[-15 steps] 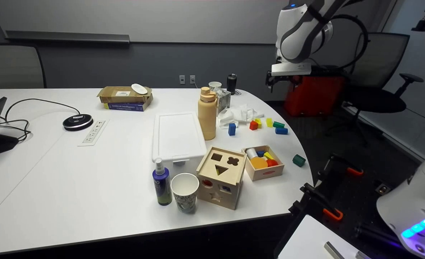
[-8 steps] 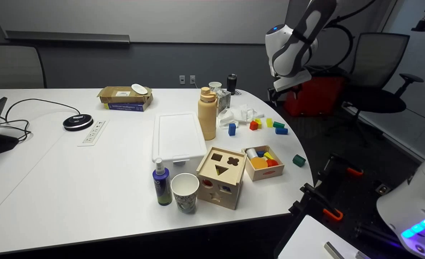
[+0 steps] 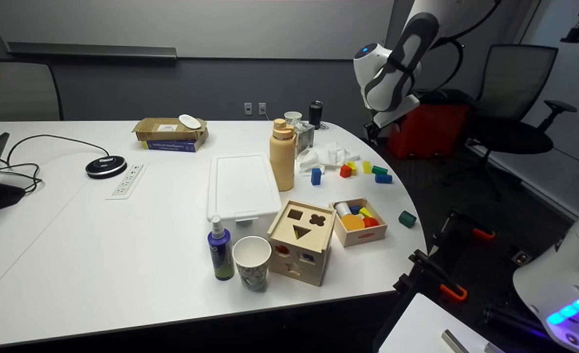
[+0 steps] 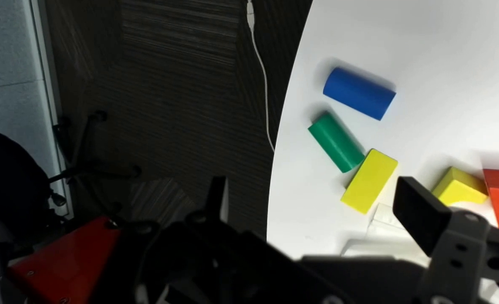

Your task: Pick up one green block and place it in the box

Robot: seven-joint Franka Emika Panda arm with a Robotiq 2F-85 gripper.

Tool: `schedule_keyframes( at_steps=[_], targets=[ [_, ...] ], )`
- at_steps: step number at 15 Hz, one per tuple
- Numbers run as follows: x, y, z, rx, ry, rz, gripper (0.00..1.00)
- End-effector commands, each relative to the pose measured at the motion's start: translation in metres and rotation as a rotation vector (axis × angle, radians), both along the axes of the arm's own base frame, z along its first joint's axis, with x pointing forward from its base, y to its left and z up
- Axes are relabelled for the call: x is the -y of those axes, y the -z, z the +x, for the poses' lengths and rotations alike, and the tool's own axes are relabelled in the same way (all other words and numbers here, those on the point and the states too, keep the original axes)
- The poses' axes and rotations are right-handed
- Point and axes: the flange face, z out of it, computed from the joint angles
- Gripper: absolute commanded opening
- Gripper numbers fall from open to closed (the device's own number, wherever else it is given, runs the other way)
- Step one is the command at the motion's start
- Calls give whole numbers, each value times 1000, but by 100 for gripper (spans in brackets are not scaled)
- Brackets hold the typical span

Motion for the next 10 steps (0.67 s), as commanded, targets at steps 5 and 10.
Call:
schedule_keyframes(
  at_steps=[5,10],
  targets=[
    [-8,18,1,-63,-90,46,100],
    [-22,51,-5,-196,-332,190,100]
  ],
)
